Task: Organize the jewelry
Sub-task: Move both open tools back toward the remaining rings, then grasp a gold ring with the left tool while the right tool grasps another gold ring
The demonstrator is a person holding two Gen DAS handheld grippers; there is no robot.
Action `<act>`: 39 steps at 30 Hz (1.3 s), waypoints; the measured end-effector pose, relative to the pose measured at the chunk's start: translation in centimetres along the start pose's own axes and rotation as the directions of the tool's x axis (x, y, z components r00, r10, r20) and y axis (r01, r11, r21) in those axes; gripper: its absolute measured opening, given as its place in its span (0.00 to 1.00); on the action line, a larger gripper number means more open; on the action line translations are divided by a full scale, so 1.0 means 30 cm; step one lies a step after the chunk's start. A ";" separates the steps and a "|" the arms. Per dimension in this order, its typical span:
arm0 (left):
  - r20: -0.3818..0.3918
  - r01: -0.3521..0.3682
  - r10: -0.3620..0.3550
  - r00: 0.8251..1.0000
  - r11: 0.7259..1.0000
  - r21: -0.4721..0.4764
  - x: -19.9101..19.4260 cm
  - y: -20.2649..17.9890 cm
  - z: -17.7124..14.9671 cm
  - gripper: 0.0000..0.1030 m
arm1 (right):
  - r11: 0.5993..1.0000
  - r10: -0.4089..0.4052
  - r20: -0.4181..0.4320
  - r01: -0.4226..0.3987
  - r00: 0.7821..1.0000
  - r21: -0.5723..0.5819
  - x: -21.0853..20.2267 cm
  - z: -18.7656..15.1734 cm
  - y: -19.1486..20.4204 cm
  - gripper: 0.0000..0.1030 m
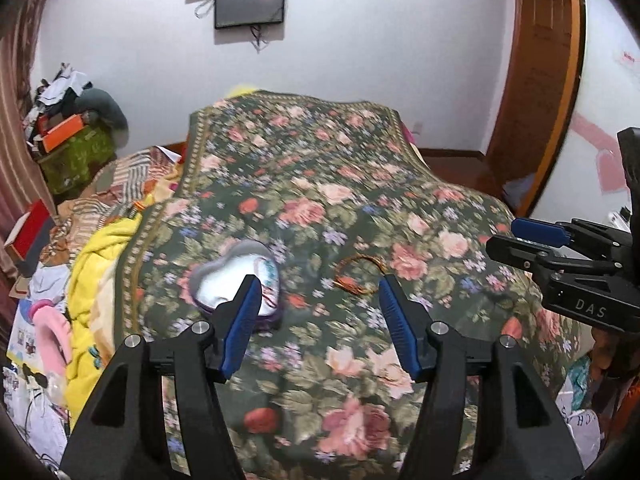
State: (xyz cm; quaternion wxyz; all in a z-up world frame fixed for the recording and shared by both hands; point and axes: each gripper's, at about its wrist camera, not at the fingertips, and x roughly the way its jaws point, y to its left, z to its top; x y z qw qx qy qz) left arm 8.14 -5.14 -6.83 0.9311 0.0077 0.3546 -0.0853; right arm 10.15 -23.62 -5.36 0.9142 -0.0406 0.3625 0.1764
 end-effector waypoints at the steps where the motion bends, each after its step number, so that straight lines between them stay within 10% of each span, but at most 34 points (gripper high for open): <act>1: -0.012 0.008 -0.008 1.000 1.000 0.004 0.012 -0.011 -0.008 0.58 | 1.000 -0.006 -0.012 0.006 1.000 0.003 0.003 -0.014 -0.012 0.45; 20: -0.351 0.172 -0.147 0.925 0.984 0.042 0.280 -0.135 -0.218 0.58 | 0.997 0.057 -0.165 -0.048 0.985 0.056 0.060 -0.178 -0.043 0.45; 30: -0.299 0.169 -0.137 0.944 0.982 0.084 0.293 -0.153 -0.237 0.24 | 0.993 0.096 -0.213 -0.080 0.972 0.083 0.106 -0.201 -0.039 0.45; 39: -0.286 0.158 -0.142 0.948 0.987 0.035 0.289 -0.110 -0.221 0.23 | 0.988 0.148 -0.251 -0.132 0.957 0.079 0.172 -0.207 0.007 0.45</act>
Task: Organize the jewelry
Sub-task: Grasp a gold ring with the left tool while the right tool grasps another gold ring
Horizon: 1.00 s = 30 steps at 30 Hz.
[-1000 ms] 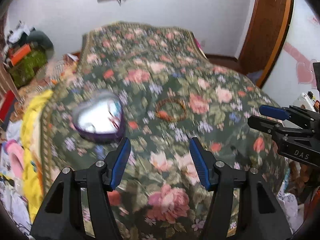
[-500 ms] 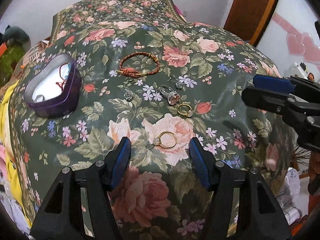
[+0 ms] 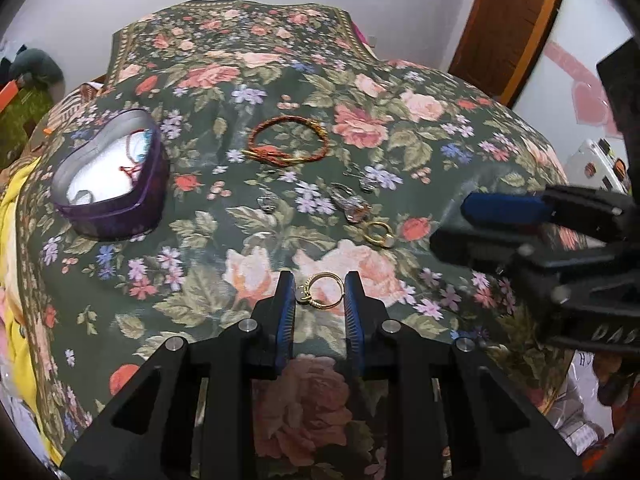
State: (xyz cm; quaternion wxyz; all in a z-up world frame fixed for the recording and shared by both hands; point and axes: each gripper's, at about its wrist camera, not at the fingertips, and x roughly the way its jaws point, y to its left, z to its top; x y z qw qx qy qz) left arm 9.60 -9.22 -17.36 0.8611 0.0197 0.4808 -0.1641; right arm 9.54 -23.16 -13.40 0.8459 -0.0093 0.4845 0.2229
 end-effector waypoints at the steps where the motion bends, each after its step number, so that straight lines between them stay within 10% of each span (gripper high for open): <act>1: 0.002 -0.006 0.006 1.000 1.000 -0.008 -0.004 0.008 0.002 0.23 | 1.000 0.009 -0.008 -0.009 1.000 0.002 0.012 0.003 0.001 0.45; 8: 0.026 -0.047 0.048 0.999 0.998 -0.041 -0.038 0.078 0.011 0.24 | 0.999 0.053 -0.038 -0.053 0.998 -0.006 0.076 0.025 0.028 0.43; 18: 0.040 -0.049 0.053 0.998 0.995 -0.083 -0.053 0.118 0.016 0.24 | 0.999 -0.011 -0.046 0.009 0.999 -0.046 0.121 0.018 0.053 0.16; 30: 0.105 -0.056 0.068 0.992 0.992 -0.110 -0.150 0.141 0.021 0.24 | 1.000 -0.010 -0.036 0.009 0.999 -0.020 0.094 0.029 0.055 0.15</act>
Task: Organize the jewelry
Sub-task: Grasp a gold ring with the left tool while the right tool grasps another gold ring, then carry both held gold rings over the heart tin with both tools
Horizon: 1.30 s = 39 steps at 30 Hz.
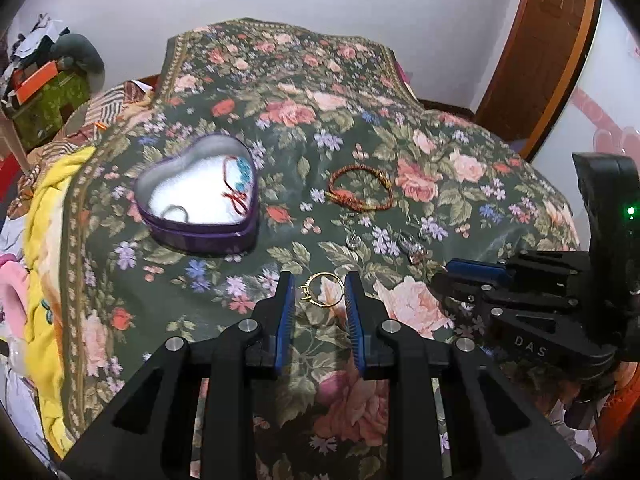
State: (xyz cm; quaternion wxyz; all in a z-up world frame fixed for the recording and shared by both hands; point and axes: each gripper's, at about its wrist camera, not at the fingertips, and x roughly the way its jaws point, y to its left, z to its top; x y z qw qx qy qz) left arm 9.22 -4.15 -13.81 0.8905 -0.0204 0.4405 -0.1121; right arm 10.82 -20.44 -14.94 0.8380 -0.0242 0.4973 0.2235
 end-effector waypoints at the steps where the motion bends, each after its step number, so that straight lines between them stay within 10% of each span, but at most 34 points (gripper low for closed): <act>1: 0.010 -0.002 0.002 1.000 1.000 -0.003 -0.012 0.004 0.004 0.24 | 1.000 -0.001 0.009 0.001 1.000 0.001 -0.011 0.003 0.001 0.15; 22: 0.203 -0.081 0.097 0.974 0.993 -0.084 -0.215 0.143 0.106 0.24 | 0.995 0.088 0.251 -0.070 0.964 -0.078 -0.201 0.220 0.156 0.15; 39: 0.275 -0.147 0.182 0.944 0.979 -0.144 -0.247 0.296 0.177 0.24 | 0.976 0.166 0.275 -0.119 0.947 -0.182 -0.169 0.347 0.314 0.15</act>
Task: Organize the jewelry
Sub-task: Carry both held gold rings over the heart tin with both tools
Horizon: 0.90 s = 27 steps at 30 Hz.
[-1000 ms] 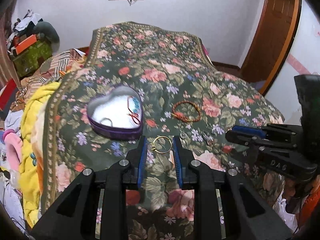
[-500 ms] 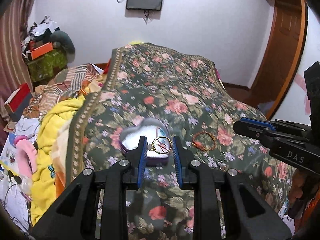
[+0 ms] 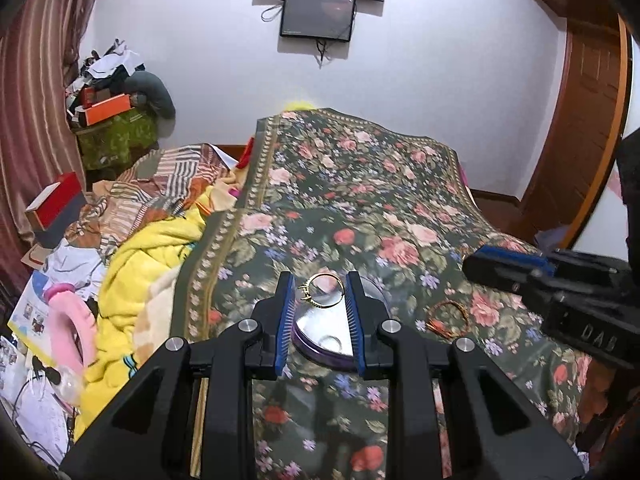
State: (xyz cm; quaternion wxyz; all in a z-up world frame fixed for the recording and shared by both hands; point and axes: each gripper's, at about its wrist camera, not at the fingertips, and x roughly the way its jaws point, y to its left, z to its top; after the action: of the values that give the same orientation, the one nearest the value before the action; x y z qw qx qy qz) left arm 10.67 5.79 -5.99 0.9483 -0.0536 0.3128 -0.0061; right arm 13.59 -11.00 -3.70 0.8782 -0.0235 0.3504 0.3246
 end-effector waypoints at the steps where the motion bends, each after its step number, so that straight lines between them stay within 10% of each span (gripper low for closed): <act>1: 0.003 -0.002 0.002 1.000 1.000 -0.001 0.003 0.006 0.005 0.24 | 1.000 0.003 -0.006 -0.003 1.000 -0.005 0.013 0.002 0.006 0.15; 27: -0.136 0.091 -0.096 0.986 0.995 -0.043 0.238 0.045 -0.049 0.24 | 0.999 0.014 -0.182 -0.019 0.983 -0.030 0.291 -0.063 -0.006 0.15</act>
State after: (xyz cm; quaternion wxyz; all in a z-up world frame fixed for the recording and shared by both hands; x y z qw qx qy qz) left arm 15.52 6.65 -11.54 0.9219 -0.0851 0.3748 -0.0487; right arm 17.29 -6.82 -10.67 0.8393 -0.0642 0.4243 0.3339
